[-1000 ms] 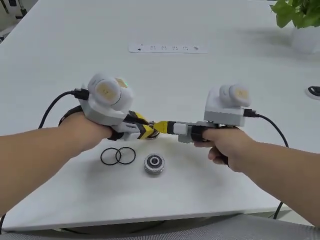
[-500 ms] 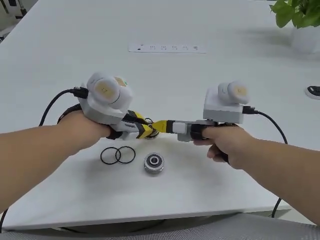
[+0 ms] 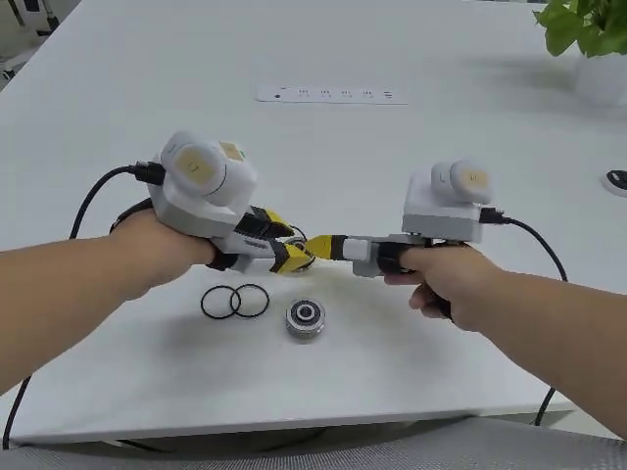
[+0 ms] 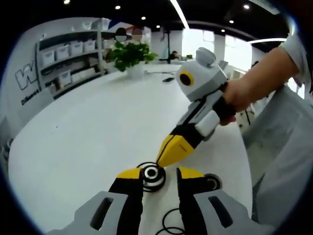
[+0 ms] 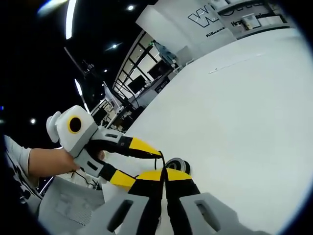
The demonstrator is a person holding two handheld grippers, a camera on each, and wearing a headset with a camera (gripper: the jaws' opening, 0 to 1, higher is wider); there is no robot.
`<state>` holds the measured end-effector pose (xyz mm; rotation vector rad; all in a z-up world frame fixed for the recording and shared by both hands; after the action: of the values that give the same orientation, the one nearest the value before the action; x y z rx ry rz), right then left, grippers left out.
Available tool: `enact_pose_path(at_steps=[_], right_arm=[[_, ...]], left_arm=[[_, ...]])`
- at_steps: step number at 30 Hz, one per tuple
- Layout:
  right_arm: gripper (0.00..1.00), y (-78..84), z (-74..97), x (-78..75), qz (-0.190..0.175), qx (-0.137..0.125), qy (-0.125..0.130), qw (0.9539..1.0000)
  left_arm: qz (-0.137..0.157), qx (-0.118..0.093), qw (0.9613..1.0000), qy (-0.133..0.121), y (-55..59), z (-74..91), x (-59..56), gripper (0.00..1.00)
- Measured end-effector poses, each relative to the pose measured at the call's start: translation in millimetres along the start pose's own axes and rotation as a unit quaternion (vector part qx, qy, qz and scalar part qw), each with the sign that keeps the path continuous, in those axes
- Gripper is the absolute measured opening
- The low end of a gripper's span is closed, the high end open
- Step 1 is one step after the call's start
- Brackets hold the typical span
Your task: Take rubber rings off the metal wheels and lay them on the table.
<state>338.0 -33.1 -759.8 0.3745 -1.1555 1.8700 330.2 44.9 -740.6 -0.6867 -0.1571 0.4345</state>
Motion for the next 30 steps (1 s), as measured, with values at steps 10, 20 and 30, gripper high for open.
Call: enact_pose_path(at_steps=[10,20,30], right_arm=[[0.00,0.4,-1.8,6.5,-0.001,0.008,-0.011,0.9999],[0.00,0.2,-4.9,17.0,0.000,0.016,-0.027,0.9995],[0.00,8.3,-7.7,26.5,-0.010,0.039,-0.048,0.9980]], left_arm=[[-0.008,-0.018,0.9997,0.010,2.9,18.7,-3.6,0.38],[-0.008,-0.037,0.9992,0.015,9.8,37.7,-7.2,0.51],[0.006,-0.046,0.9988,0.018,25.0,53.4,-8.3,0.60]])
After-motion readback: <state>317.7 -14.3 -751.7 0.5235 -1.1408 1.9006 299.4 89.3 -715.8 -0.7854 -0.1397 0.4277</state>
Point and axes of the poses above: the centre of the closed fingertips' face, and the gripper's own axes: z roughly backward along the fingers, x roughly to its left, y roughly out of its underside, the point moved 5 cm from there along z, roughly backward along the fingers, and after that the axes turned 15 degrees about x, right-handed, at the moved point
